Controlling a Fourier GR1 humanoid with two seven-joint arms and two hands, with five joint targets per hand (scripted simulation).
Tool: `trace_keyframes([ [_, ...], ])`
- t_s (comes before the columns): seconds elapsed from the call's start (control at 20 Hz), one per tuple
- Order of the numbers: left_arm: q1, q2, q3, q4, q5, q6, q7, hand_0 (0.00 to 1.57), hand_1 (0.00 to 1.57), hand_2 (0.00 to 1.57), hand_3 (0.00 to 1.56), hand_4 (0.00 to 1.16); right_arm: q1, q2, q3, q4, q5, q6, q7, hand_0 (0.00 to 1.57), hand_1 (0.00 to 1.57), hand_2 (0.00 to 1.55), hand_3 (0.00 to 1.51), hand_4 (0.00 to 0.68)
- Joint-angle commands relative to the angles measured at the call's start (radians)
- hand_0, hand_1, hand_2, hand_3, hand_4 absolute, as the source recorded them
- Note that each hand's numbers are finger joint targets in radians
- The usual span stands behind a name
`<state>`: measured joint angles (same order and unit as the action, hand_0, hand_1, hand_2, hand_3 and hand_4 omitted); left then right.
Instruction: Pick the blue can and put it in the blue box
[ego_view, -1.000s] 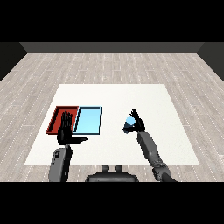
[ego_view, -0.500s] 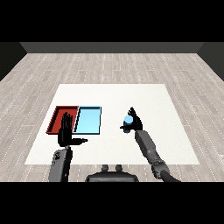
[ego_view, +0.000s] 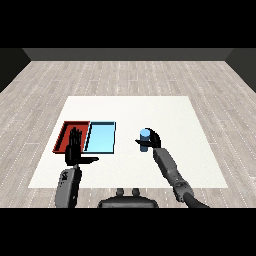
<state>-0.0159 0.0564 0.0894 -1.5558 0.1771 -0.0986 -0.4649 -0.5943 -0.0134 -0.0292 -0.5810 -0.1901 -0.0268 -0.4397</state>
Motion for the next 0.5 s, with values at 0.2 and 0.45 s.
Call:
trace_keyframes([
  [0.2, 0.074, -0.032, -0.041, -0.043, -0.02, 0.001, -0.012, 0.0, 0.0, 0.0, 0.0, 0.0, 0.128, -0.009, 0.033, -0.214, 0.026, 0.0, 0.048, 1.54, 1.54, 1.47, 1.42, 0.662],
  [0.45, 0.029, -0.034, -0.087, -0.052, -0.087, 0.05, 0.054, 0.0, 0.0, 0.0, 0.0, 0.0, 0.07, 0.012, 0.053, -0.23, 0.038, -0.055, 0.022, 1.49, 1.49, 1.45, 1.41, 0.652],
])
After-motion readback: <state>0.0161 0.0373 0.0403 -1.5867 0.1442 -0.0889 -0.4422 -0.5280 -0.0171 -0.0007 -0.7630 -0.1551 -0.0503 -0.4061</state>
